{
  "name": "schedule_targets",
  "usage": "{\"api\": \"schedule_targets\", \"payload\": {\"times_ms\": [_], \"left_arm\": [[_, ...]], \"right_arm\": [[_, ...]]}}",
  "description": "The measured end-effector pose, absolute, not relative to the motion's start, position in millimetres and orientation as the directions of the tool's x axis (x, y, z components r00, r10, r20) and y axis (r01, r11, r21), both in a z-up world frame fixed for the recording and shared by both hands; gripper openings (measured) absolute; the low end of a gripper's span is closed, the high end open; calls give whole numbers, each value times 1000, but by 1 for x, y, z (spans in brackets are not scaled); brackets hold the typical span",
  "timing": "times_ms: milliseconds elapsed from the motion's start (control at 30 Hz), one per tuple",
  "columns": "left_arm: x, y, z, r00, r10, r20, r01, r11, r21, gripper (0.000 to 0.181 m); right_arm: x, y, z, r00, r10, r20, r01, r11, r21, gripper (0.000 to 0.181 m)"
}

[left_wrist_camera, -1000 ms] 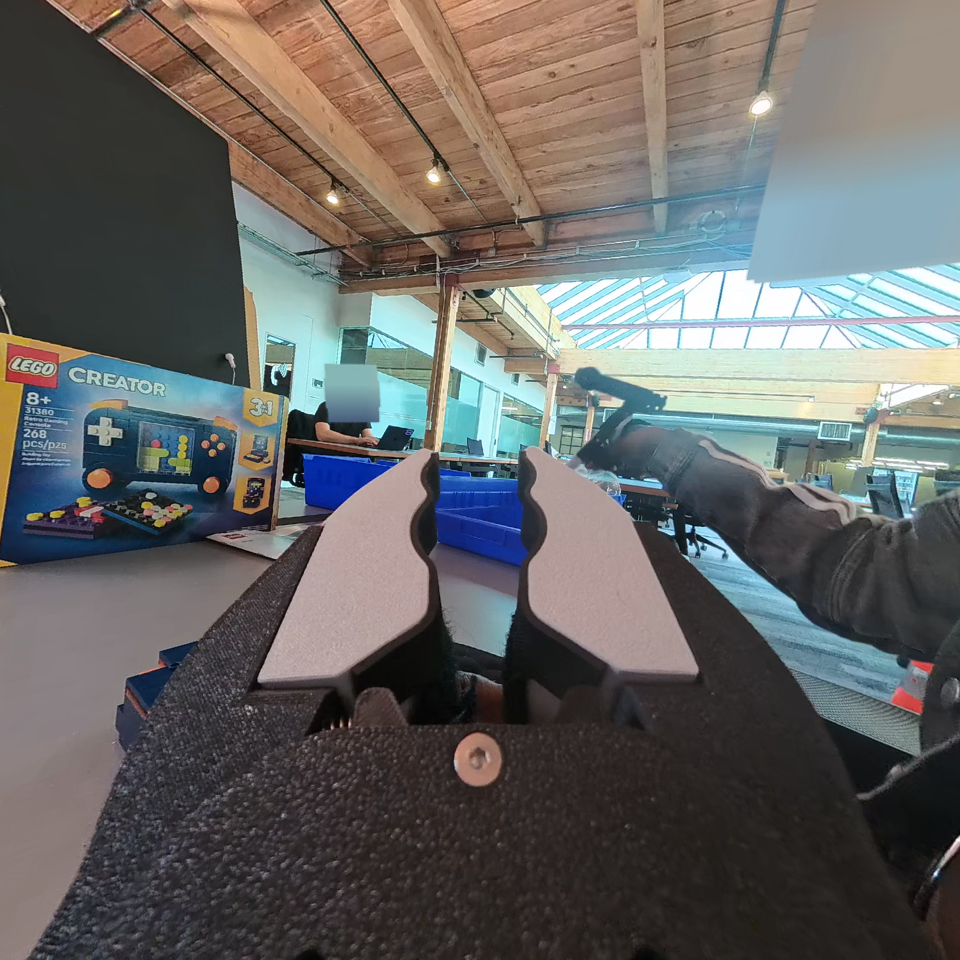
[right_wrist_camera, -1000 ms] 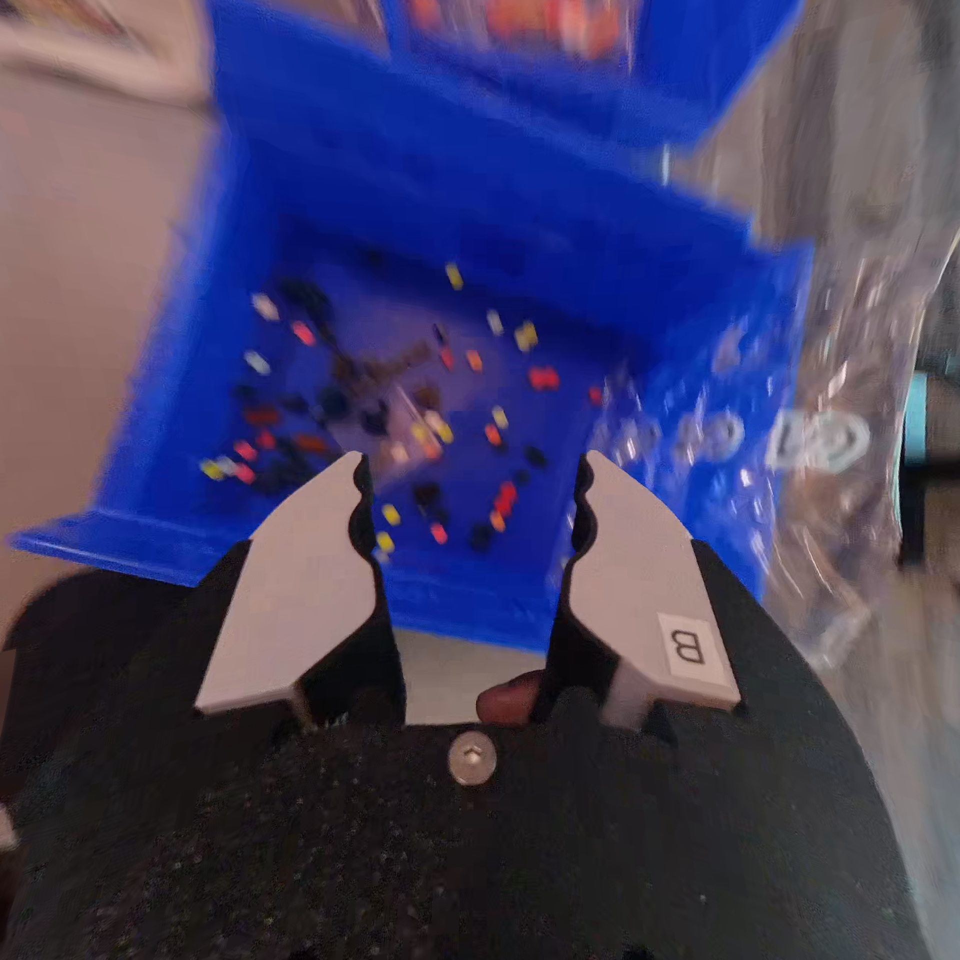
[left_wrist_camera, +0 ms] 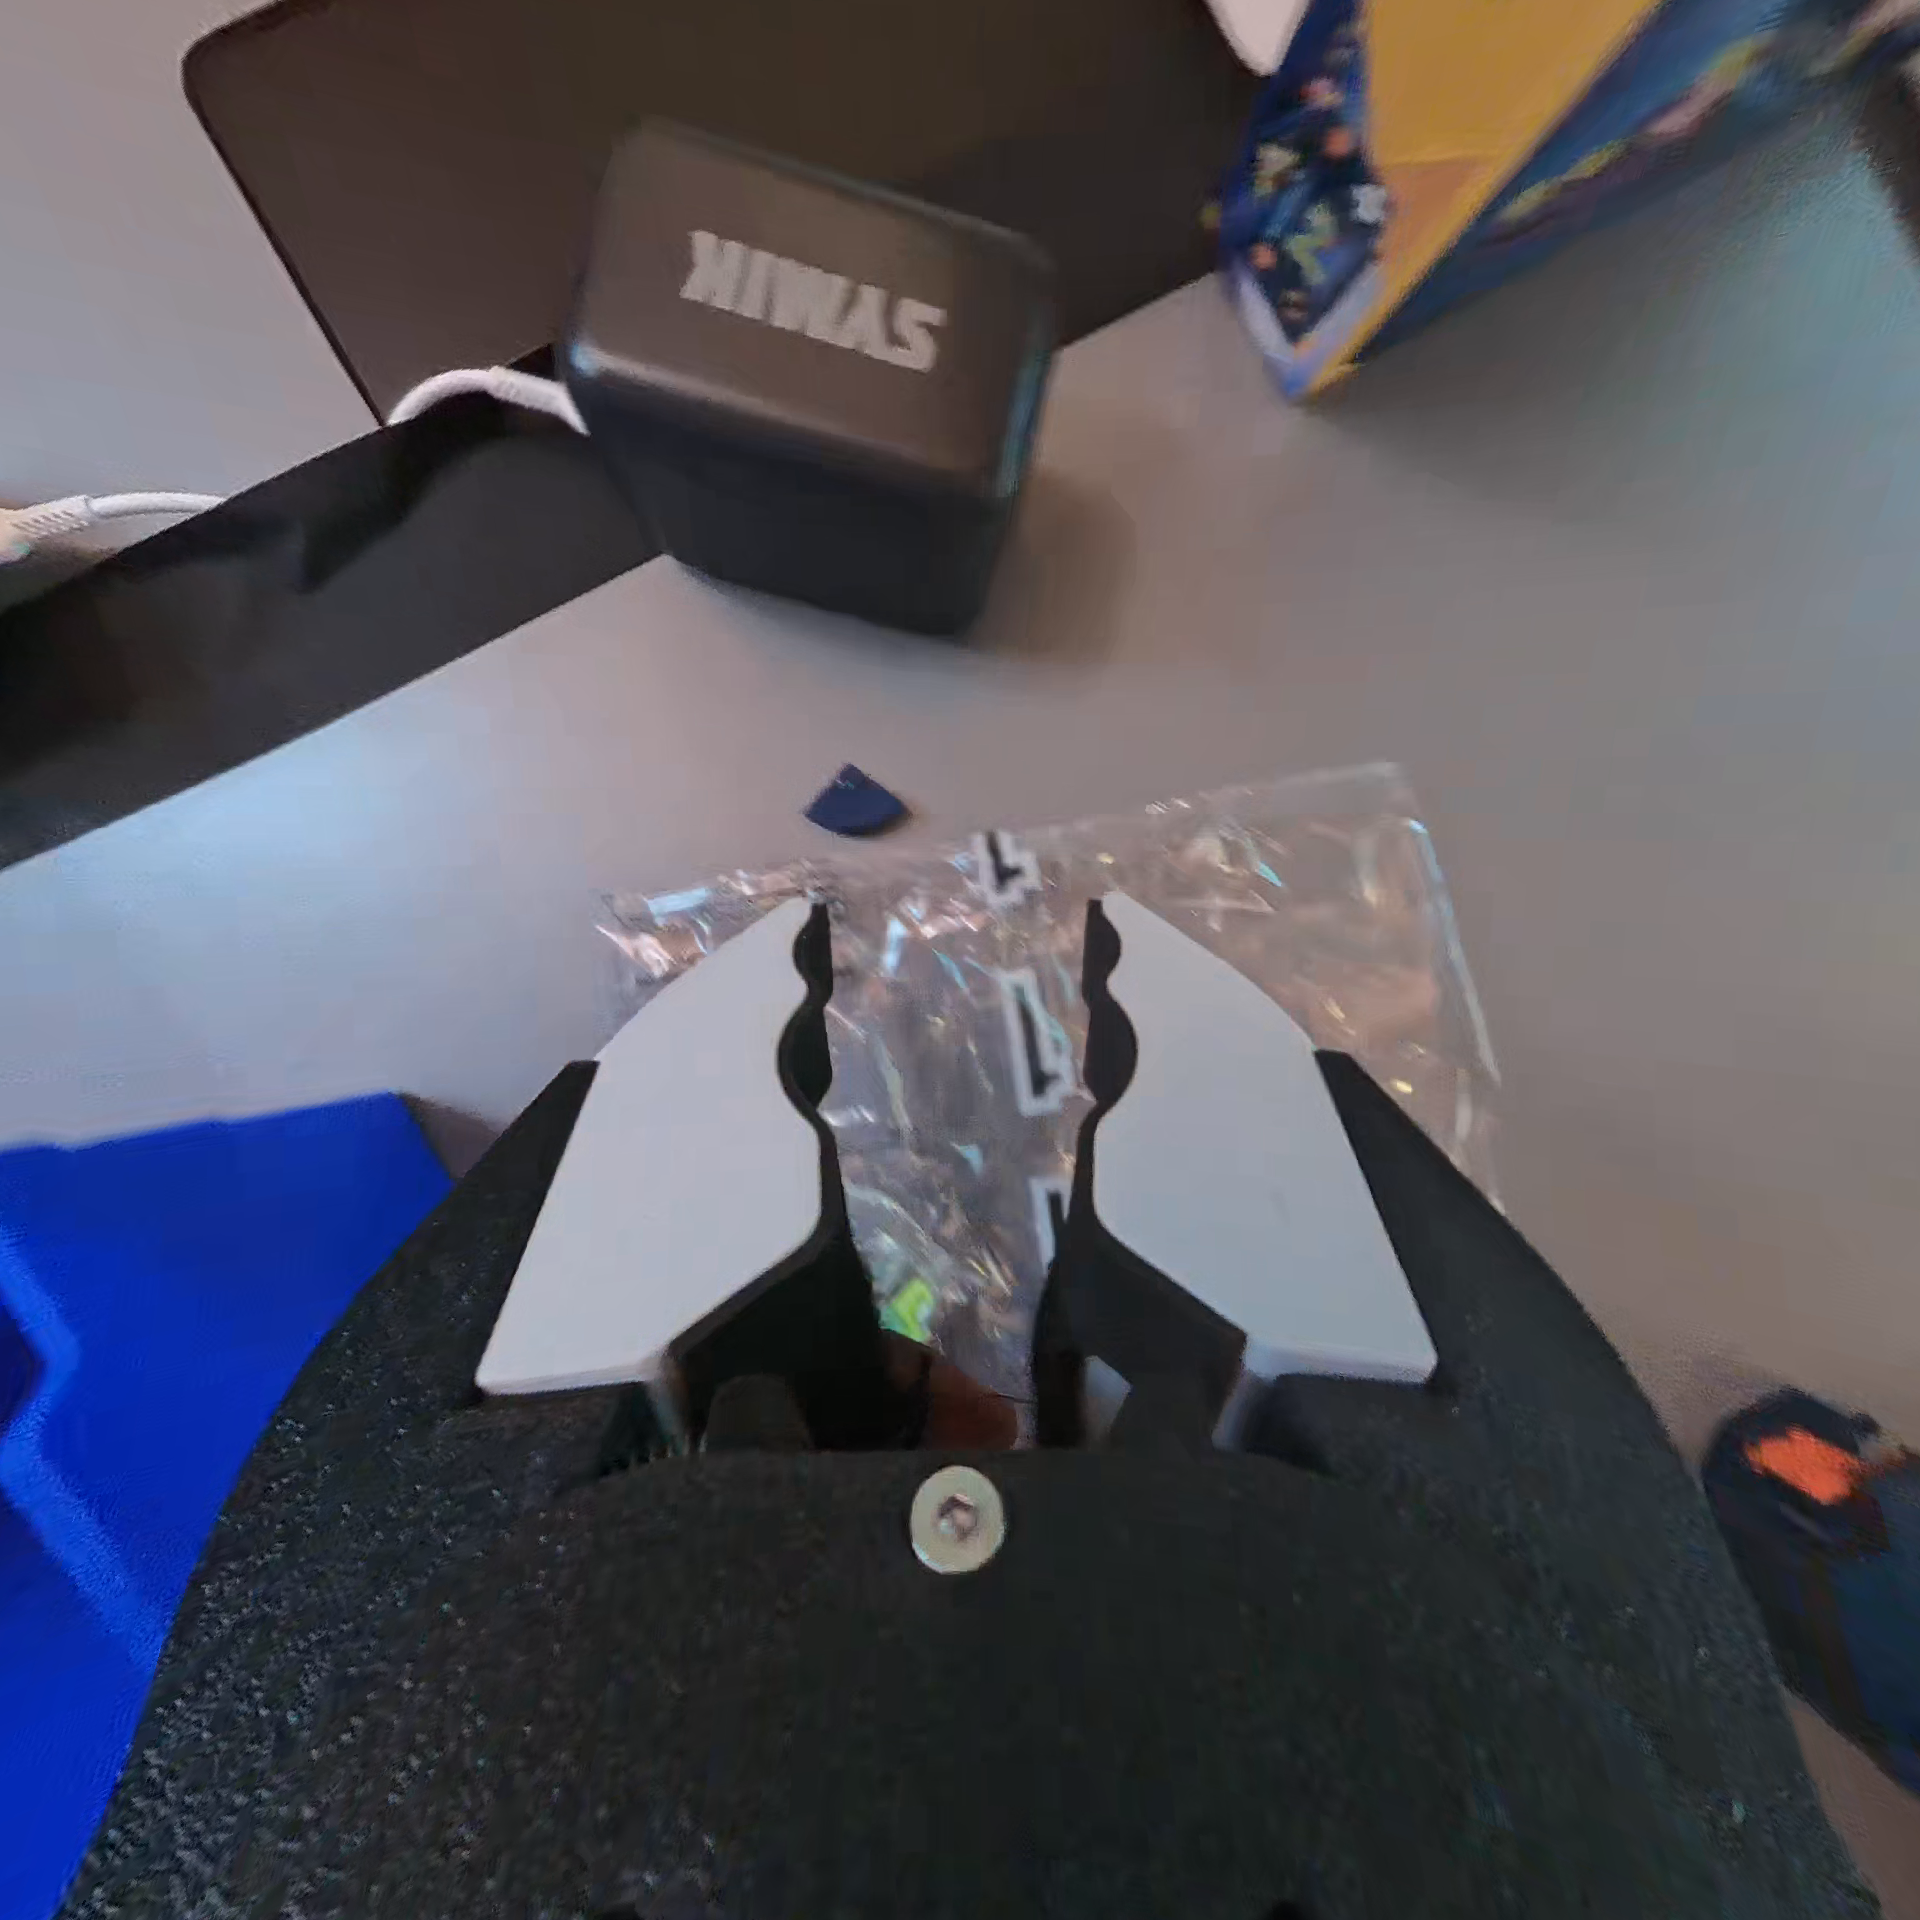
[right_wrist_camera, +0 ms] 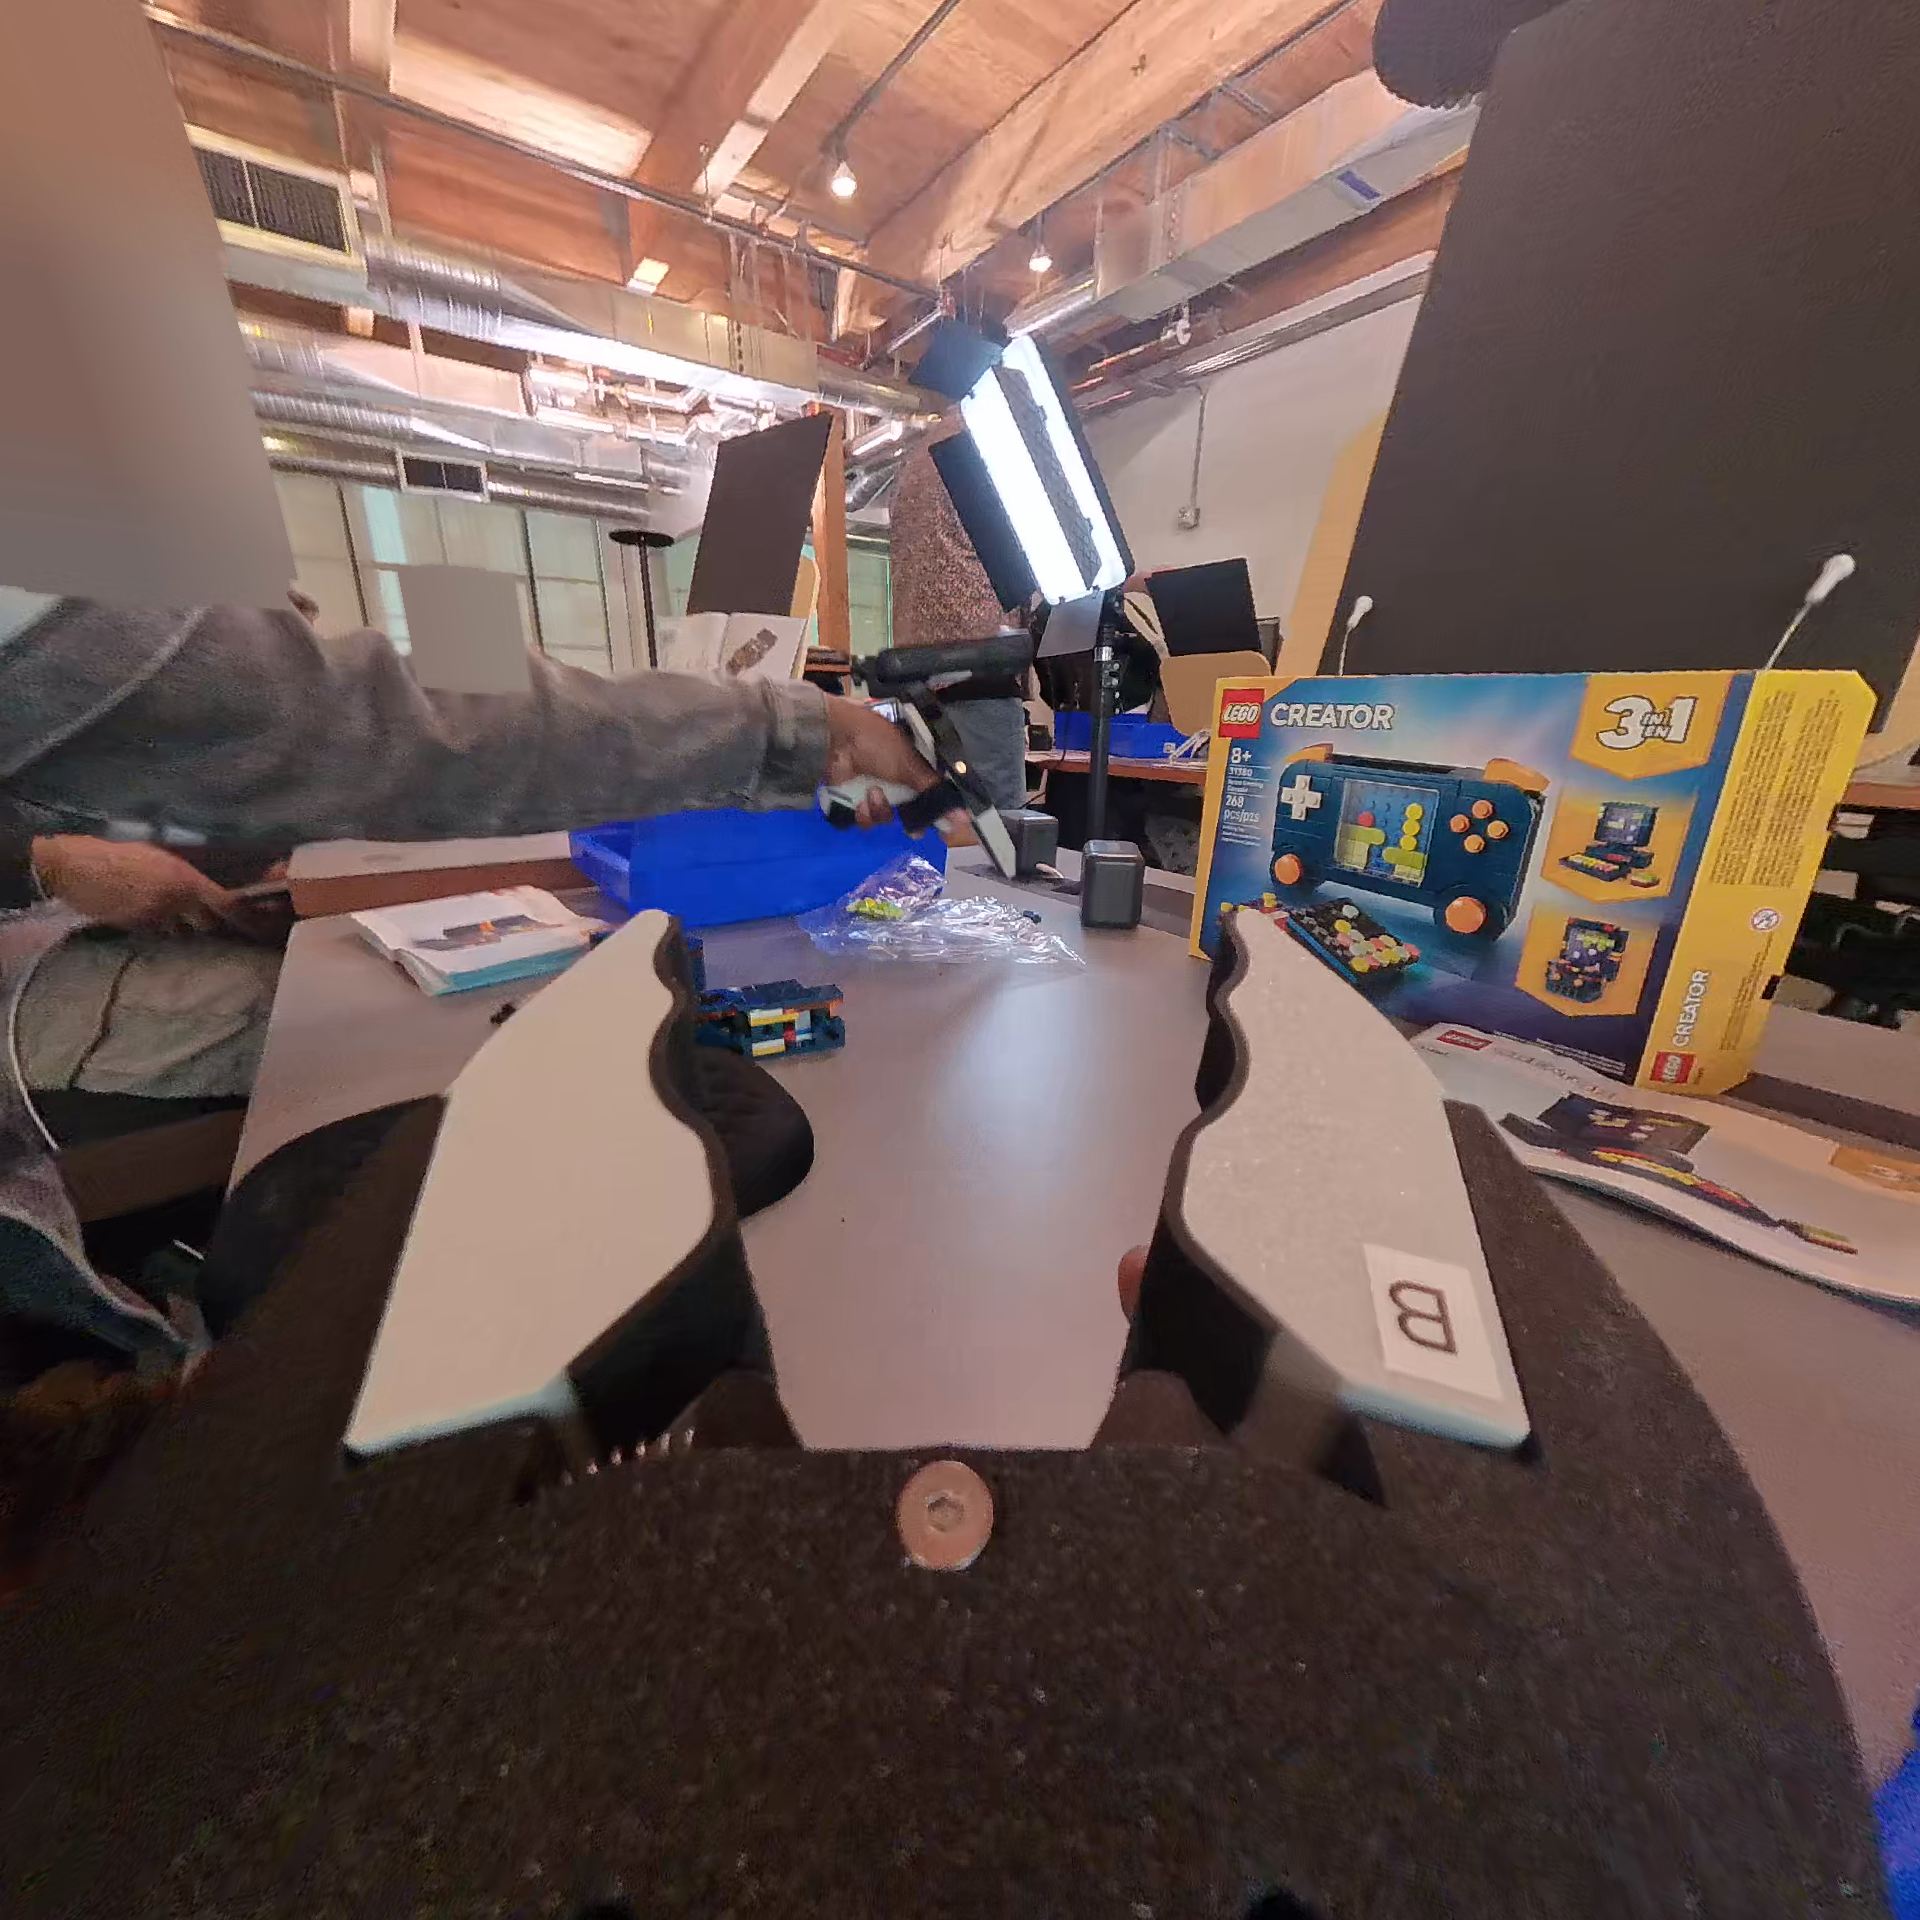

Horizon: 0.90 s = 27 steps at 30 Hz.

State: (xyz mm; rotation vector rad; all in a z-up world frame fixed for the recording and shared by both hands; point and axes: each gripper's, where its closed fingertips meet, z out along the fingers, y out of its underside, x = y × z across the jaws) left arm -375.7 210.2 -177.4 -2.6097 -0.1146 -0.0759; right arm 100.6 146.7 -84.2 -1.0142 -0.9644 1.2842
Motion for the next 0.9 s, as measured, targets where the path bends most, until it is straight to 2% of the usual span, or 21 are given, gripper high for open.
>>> {"api": "schedule_targets", "payload": {"times_ms": [200,400,667,800,900], "left_arm": [[-403,222,-209,997,72,-14,64,-941,-333,46],[-407,230,-217,997,70,-39,56,-956,-287,45],[-398,233,-220,994,108,-9,103,-963,-249,34],[-400,230,-219,993,102,-55,88,-973,-215,39],[-396,233,-219,995,94,-43,82,-972,-222,22]], "right_arm": [[107,157,-79,51,995,-83,-337,-61,-940,94],[108,158,-79,60,995,-84,-341,-59,-938,93],[105,159,-81,57,994,-92,-326,-68,-943,94],[105,158,-81,56,995,-86,-327,-63,-943,95],[106,158,-81,55,995,-83,-328,-60,-943,95]]}}
